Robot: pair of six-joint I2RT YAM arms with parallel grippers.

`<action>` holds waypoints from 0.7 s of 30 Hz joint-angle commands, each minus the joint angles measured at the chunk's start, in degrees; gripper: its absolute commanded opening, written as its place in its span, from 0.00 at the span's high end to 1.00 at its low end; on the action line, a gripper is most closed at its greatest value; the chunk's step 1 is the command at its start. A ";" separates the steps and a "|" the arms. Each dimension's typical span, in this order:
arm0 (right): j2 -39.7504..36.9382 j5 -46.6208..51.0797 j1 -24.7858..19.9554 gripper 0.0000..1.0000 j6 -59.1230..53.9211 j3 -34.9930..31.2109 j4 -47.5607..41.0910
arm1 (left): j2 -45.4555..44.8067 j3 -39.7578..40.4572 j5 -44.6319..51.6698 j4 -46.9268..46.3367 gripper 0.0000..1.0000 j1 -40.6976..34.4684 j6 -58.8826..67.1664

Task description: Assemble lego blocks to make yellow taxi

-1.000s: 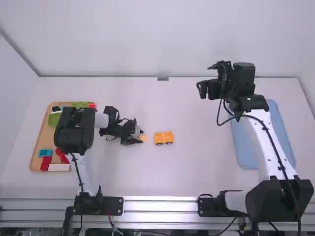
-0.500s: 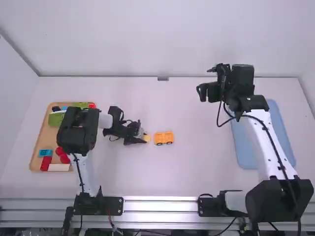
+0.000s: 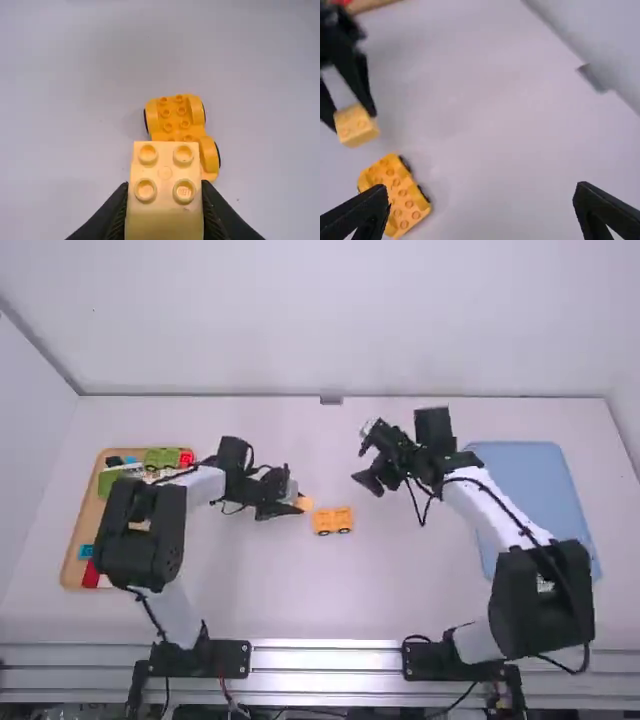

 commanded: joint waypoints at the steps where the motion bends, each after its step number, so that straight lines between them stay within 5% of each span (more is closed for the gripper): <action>1: 2.80 -10.86 0.68 0.02 -14.19 -5.14 1.60 | -2.29 -1.86 -1.60 1.27 0.73 -2.91 -7.54; 6: 7.52 -18.97 -0.52 0.02 -22.16 -7.43 0.83 | -2.54 -3.76 -9.38 10.43 0.74 -8.33 -21.29; 17: 21.46 -31.19 -2.27 0.02 -43.12 -7.32 0.94 | -2.54 -6.08 -5.73 14.25 0.79 -10.73 -24.61; 21: 22.40 -30.29 -2.27 0.02 -44.98 -7.32 1.55 | -2.54 -7.91 -11.23 19.78 0.80 -11.32 -31.95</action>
